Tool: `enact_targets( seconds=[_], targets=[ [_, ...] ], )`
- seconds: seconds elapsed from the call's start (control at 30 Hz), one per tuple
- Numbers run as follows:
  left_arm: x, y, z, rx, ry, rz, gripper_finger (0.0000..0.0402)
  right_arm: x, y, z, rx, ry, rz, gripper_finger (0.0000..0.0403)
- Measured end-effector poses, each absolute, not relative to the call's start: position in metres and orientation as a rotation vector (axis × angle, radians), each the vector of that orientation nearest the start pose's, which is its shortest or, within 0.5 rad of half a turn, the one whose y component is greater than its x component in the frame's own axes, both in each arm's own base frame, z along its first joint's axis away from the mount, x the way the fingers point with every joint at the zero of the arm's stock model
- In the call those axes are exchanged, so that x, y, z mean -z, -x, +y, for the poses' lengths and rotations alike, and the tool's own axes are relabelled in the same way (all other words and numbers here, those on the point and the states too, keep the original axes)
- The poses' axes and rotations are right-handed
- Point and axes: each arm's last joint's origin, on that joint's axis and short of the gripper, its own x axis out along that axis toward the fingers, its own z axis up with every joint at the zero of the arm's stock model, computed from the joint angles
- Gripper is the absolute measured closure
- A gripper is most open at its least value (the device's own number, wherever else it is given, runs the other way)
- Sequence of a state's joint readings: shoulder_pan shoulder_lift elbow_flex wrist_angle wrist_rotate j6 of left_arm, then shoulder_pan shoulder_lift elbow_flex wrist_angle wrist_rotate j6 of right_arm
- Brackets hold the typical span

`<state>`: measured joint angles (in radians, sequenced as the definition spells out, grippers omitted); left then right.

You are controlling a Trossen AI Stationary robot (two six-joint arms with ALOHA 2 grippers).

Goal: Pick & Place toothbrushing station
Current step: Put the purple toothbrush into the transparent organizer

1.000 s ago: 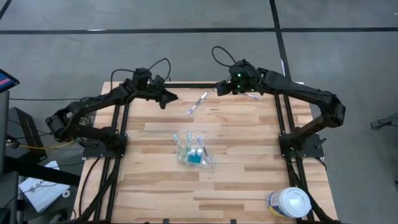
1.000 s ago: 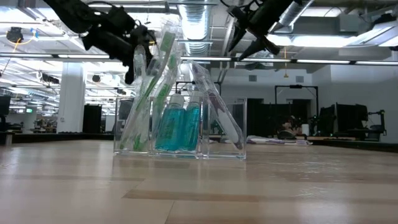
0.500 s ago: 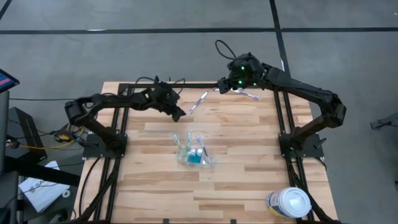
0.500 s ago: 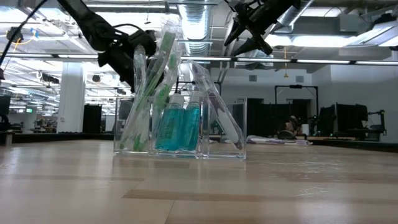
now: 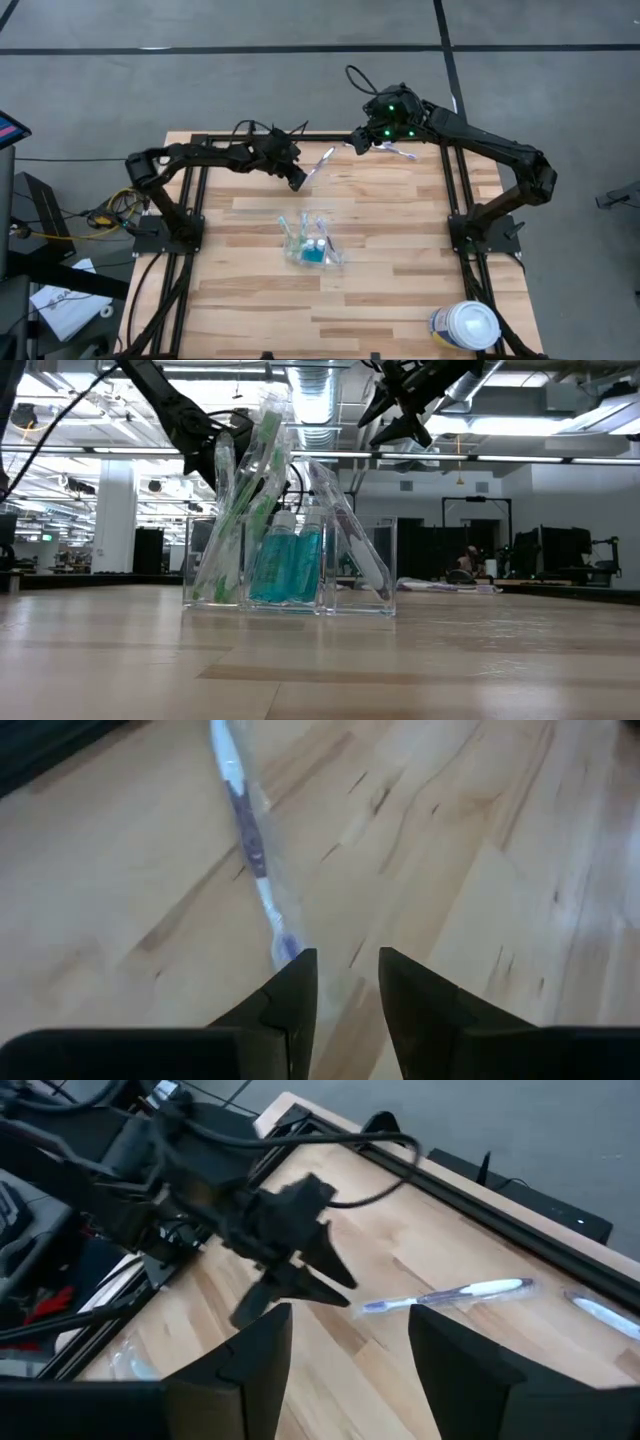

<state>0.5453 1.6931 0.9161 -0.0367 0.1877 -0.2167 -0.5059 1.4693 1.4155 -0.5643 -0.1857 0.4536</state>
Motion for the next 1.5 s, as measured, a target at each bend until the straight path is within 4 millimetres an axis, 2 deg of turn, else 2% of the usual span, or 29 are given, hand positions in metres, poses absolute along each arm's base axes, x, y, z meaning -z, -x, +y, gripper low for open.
enact_targets(
  seconds=[0.27,0.73,0.8,0.9,0.97,1.17,1.37,1.5],
  targets=[
    [-0.147,-0.303,0.175,-0.391,0.529,0.794,0.0298,-0.359,-0.282,-0.15,0.425,-0.652,0.509,0.0211],
    [-0.119,-0.305,0.176,-0.379,0.543,0.888,0.0299,-0.388,-0.277,-0.158,0.421,-0.59,0.424,0.0219],
    [-0.119,-0.305,0.176,-0.384,0.541,0.89,0.0312,-0.39,-0.276,-0.159,0.423,-0.587,0.415,0.0224],
    [-0.123,-0.303,0.176,-0.39,0.543,0.892,0.0364,-0.391,-0.275,-0.16,0.427,-0.588,0.412,0.0235],
    [-0.129,-0.302,0.176,-0.386,0.542,0.879,0.039,-0.391,-0.275,-0.16,0.427,-0.587,0.412,0.0245],
    [-0.157,-0.299,0.173,-0.367,0.519,0.799,0.04,-0.391,-0.275,-0.161,0.422,-0.56,0.411,0.0265],
    [-0.203,-0.289,0.166,-0.328,0.536,0.663,0.0401,-0.396,-0.276,-0.163,0.412,-0.52,0.37,0.0258],
    [-0.241,-0.276,0.157,-0.273,0.567,0.547,0.0401,-0.396,-0.278,-0.161,0.336,-0.417,0.391,0.0247]
  ],
)
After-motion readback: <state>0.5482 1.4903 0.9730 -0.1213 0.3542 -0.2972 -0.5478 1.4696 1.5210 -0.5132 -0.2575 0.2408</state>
